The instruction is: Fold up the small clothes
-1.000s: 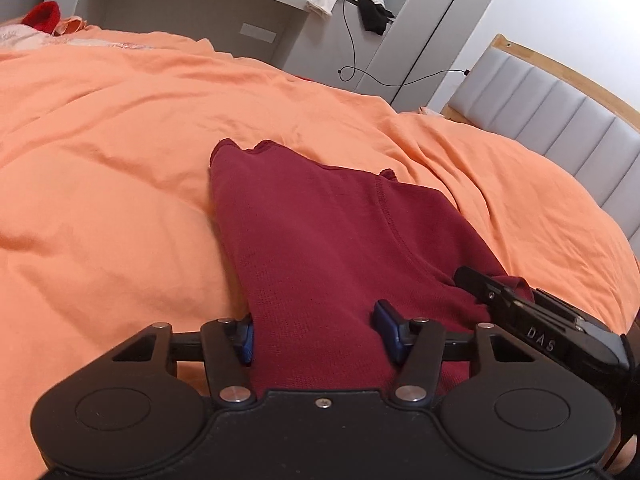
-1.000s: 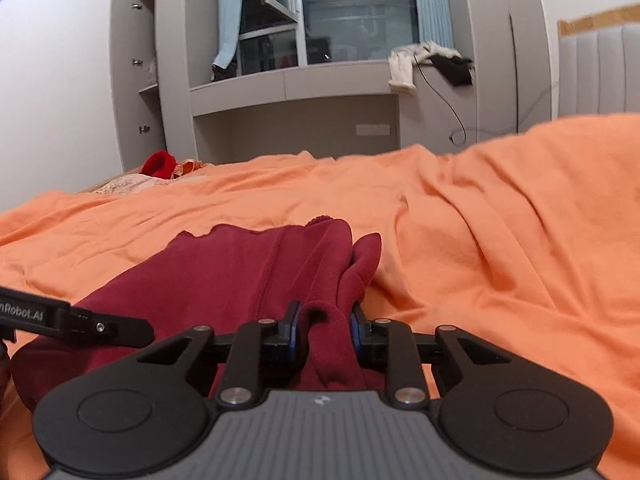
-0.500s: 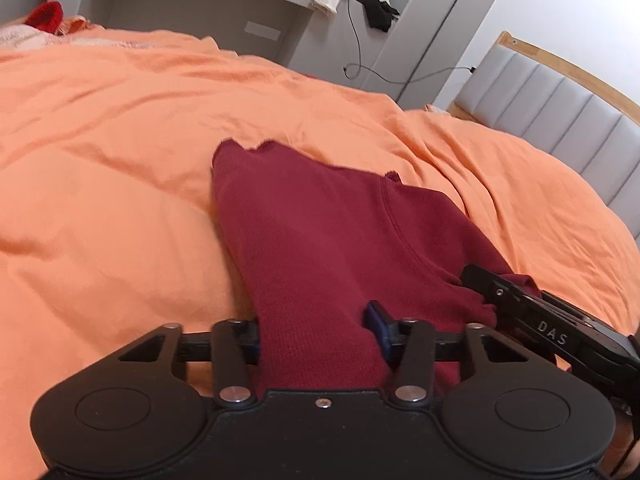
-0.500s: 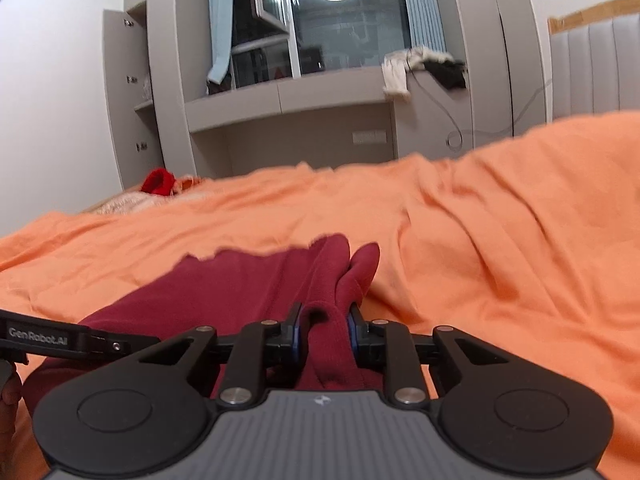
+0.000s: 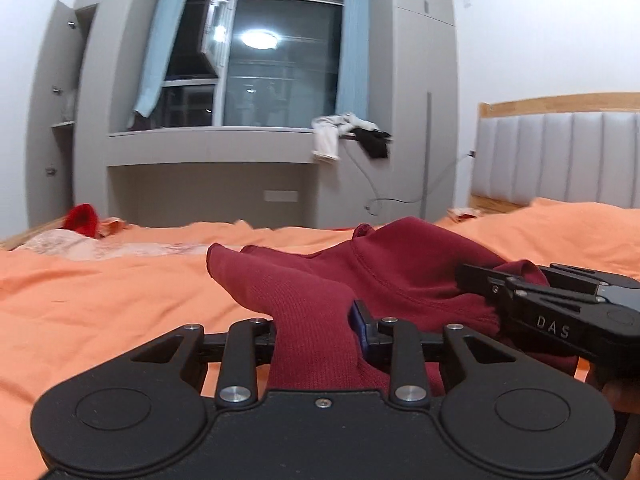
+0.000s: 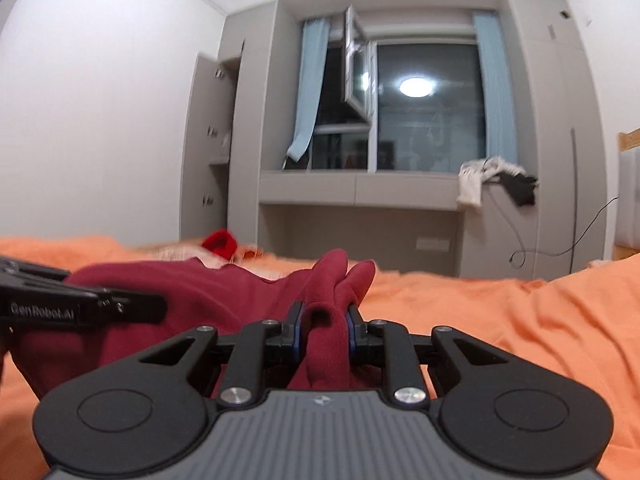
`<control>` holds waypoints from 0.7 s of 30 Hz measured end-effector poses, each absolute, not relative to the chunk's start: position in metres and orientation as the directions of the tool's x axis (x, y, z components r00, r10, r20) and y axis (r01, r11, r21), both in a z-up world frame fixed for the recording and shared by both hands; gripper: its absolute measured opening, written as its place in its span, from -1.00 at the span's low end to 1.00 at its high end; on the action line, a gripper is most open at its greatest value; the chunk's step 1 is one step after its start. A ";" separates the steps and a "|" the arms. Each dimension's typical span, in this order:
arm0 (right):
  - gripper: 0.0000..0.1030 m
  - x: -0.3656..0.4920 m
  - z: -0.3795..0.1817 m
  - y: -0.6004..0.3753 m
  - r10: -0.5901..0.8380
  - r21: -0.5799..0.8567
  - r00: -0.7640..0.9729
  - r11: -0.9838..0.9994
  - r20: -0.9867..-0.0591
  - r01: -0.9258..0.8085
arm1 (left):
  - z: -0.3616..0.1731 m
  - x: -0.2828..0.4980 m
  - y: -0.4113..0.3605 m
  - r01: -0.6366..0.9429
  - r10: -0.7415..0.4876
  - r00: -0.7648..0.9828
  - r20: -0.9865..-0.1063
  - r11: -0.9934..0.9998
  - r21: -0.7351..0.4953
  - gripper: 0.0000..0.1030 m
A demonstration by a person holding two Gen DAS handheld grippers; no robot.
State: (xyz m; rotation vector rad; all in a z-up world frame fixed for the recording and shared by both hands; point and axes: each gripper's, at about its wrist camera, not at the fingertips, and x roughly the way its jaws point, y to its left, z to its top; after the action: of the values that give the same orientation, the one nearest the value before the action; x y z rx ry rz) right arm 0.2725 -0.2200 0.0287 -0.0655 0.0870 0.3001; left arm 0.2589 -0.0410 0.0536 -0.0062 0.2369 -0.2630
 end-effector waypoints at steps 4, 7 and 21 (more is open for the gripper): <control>-0.56 0.303 0.009 -0.204 0.263 -0.075 0.929 0.954 -0.259 -0.291 | 0.037 0.273 -0.031 0.209 -0.210 0.918 -0.336 0.977 -0.039 -0.35; -0.47 0.315 0.003 -0.206 0.223 -0.050 0.913 0.966 -0.343 -0.255 | 0.018 0.284 -0.030 0.161 -0.167 0.875 -0.455 0.986 -0.053 -0.27; 0.46 0.300 -0.001 -0.229 0.149 -0.021 0.877 0.984 -0.457 -0.178 | 0.010 0.277 -0.021 0.081 -0.109 0.851 -0.514 0.994 -0.077 0.34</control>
State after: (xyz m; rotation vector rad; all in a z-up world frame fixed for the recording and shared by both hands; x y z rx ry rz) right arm 0.3002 -0.2288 -0.0012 -0.0630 0.4710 0.1702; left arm 0.2770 -0.0215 0.0098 -0.0530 0.5436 -0.0999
